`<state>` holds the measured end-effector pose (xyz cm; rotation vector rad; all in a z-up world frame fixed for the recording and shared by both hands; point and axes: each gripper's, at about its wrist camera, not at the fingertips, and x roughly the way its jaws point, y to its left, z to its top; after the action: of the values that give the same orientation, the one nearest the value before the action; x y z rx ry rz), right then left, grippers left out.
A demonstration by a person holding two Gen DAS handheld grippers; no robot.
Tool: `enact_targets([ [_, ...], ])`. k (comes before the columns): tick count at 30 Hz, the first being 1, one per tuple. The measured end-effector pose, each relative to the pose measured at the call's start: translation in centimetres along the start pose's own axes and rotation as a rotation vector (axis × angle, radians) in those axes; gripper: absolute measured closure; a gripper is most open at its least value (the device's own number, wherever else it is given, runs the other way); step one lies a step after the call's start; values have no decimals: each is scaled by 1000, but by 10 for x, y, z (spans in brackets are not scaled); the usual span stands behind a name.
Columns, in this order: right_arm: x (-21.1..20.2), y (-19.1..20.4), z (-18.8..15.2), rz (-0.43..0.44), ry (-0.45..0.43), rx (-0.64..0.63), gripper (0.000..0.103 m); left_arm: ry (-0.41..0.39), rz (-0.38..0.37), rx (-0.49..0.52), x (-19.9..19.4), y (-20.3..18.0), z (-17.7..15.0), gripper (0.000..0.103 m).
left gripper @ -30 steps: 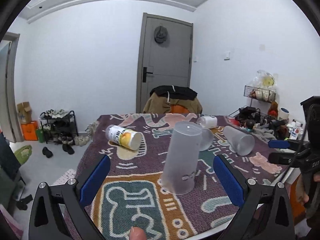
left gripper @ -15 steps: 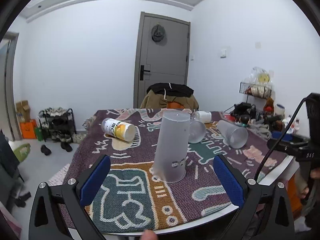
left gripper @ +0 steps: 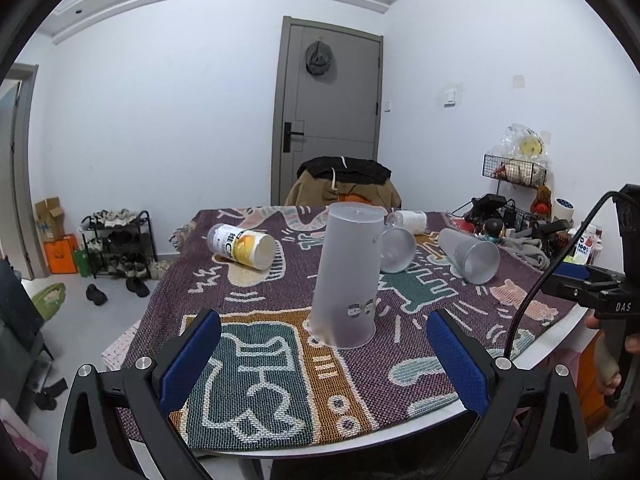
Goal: Flip cup upside down
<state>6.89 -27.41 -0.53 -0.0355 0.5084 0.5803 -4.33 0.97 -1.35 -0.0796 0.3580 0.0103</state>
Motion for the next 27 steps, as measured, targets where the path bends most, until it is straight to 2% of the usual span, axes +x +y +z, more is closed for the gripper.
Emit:
enact_targets([
  [27,3,-1,1,-3,-3,14,0,-8,14,-8,0,4,-1,0],
])
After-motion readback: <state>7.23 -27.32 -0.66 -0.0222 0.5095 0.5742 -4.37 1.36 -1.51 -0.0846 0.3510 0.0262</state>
